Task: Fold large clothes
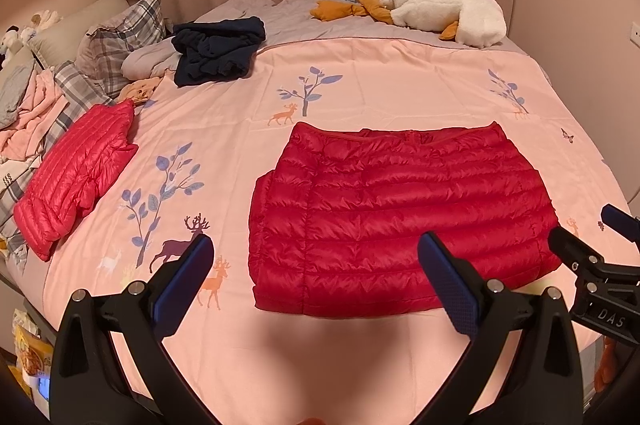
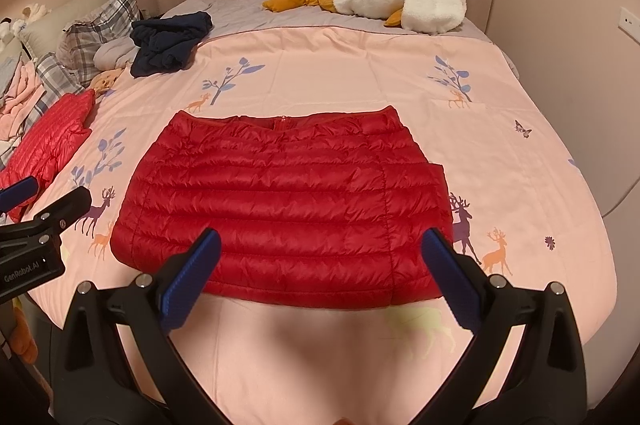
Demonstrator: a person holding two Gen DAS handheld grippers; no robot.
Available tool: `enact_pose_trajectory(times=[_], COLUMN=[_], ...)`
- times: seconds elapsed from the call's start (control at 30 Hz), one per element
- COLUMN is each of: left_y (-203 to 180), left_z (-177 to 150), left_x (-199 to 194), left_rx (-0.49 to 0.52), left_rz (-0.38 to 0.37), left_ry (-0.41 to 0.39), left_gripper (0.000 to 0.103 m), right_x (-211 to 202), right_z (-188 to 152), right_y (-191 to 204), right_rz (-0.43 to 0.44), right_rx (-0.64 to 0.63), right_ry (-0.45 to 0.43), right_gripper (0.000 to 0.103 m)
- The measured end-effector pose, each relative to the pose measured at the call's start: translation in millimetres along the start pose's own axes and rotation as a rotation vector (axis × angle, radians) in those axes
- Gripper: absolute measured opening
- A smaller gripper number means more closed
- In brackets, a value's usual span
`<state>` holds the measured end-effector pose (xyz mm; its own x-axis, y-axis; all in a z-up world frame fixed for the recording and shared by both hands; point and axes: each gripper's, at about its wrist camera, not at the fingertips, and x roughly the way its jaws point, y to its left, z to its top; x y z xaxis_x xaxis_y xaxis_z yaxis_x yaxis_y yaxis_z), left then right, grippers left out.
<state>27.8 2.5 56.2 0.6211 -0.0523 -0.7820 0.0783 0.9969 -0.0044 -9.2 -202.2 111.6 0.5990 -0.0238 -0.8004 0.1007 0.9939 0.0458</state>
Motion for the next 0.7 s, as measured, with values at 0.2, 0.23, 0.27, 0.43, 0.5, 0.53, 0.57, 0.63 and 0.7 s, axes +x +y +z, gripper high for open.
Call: enact_pose_trajectory(times=[0.2,0.23,0.27,0.43,0.5,0.53,0.57,0.63,0.7], left_y=[0.2,0.2,0.4,0.3,0.2,-0.1,0.3,0.3,0.3], left_z=[-0.1,0.0,-0.1,-0.5,-0.6,-0.2,-0.5,-0.4,-0.2], left_x=[0.3,0.2,-0.1,0.3,0.4,0.1,0.1,0.2,0.1], left_rx=[0.001,0.0,0.0,0.0,0.0,-0.001,-0.001,0.0,0.0], left_rz=[0.001,0.0,0.0,0.003,0.005,0.005,0.006,0.006,0.005], left_ry=[0.001,0.001,0.0,-0.002,-0.003,-0.002,-0.003,-0.002,-0.003], left_gripper=[0.102,0.102,0.102,0.102,0.102,0.102,0.102,0.102,0.102], right_x=[-0.6,-0.7,-0.7,-0.8,-0.9,-1.0,-1.1,-1.3,-1.3], right_z=[0.0,0.3,0.4,0.8,0.5,0.8,0.0,0.6,0.5], right_y=[0.7,0.7,0.8,1.3,1.4,1.4,1.4,1.9,2.0], right_rz=[0.0,0.001,0.001,0.002,0.001,0.003,0.003,0.001,0.003], right_rx=[-0.003,-0.002,-0.001,-0.003,-0.003,-0.003,-0.003,-0.004,-0.004], right_ry=[0.0,0.0,0.0,0.0,0.001,0.0,-0.001,0.0,0.0], right_gripper=[0.101,0.101,0.101,0.101,0.101,0.101,0.101,0.101,0.101])
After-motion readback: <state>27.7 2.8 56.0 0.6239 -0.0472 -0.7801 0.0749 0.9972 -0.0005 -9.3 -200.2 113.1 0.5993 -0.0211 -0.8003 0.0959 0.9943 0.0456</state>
